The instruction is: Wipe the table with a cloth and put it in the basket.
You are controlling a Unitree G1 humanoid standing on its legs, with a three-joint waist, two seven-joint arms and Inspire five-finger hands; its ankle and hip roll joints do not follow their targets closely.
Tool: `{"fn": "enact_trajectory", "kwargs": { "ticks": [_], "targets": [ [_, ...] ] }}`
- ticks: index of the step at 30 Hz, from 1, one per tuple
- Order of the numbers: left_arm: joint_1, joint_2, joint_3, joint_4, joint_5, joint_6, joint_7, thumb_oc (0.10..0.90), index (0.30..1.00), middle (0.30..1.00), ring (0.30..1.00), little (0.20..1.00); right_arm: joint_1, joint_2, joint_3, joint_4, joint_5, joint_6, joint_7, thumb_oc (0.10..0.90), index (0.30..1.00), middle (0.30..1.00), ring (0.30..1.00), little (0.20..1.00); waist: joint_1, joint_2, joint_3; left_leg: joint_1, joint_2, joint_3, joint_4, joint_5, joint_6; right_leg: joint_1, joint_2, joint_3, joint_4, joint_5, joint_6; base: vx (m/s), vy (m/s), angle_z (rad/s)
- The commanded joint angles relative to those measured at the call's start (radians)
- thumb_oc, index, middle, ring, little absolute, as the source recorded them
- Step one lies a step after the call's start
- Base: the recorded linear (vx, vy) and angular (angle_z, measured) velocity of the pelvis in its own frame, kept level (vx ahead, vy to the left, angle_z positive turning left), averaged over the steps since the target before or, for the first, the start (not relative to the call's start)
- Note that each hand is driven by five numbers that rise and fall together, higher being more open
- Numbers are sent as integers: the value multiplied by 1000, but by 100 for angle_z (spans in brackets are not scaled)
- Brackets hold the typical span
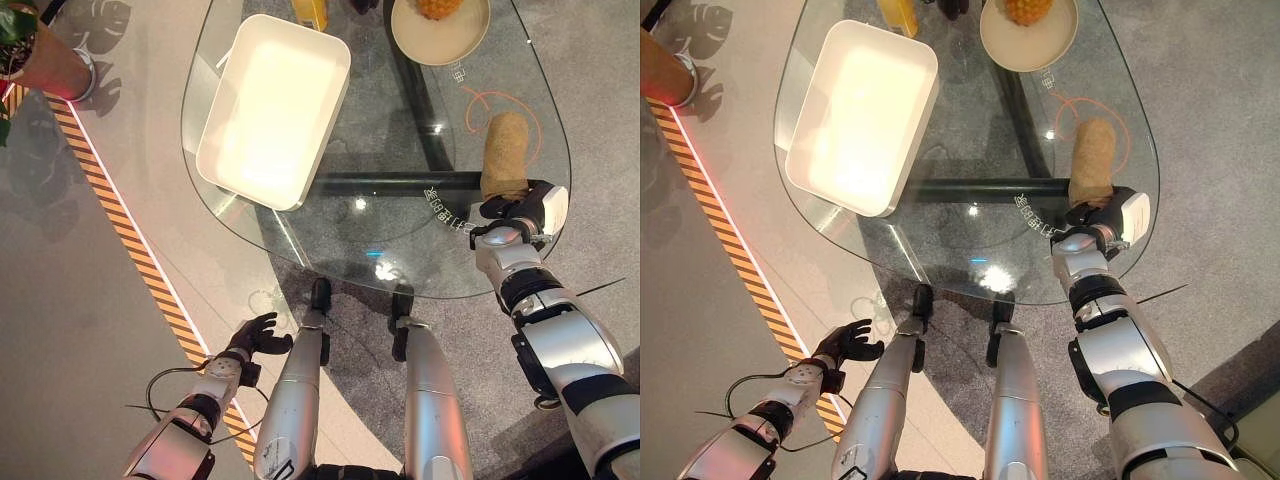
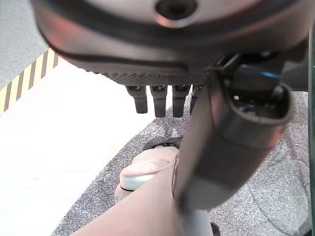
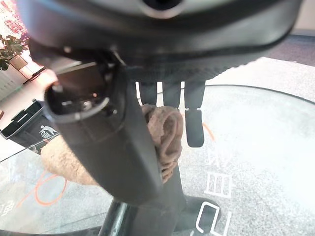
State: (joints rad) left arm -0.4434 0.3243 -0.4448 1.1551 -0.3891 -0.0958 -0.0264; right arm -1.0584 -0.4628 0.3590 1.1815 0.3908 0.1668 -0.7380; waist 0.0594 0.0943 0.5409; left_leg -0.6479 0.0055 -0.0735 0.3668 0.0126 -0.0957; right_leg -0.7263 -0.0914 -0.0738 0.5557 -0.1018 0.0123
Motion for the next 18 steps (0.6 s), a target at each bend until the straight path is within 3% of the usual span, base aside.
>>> {"fn": "enact_trajectory", "kwargs": {
  "ticks": [1, 18],
  "targets": [
    [24, -17, -20, 21, -13, 9, 7, 800, 900, 900, 900, 900, -64, -51, 47, -18, -82, -33, -3, 100, 300, 300, 300, 200, 10, 23, -21, -14, -62, 85, 47, -41, 81, 27, 39, -42, -38, 7, -3, 0, 0, 0],
    [25, -10, -28, 11, -15, 12, 9, 800, 900, 900, 900, 900, -80, -62, 108, -41, -174, -14, 27, 100, 300, 300, 300, 200, 16, 21, -21, -18, -64, 81, 39, -37, 83, 24, 38, -50, -46, 11, -1, 0, 0, 0]
  ]
}}
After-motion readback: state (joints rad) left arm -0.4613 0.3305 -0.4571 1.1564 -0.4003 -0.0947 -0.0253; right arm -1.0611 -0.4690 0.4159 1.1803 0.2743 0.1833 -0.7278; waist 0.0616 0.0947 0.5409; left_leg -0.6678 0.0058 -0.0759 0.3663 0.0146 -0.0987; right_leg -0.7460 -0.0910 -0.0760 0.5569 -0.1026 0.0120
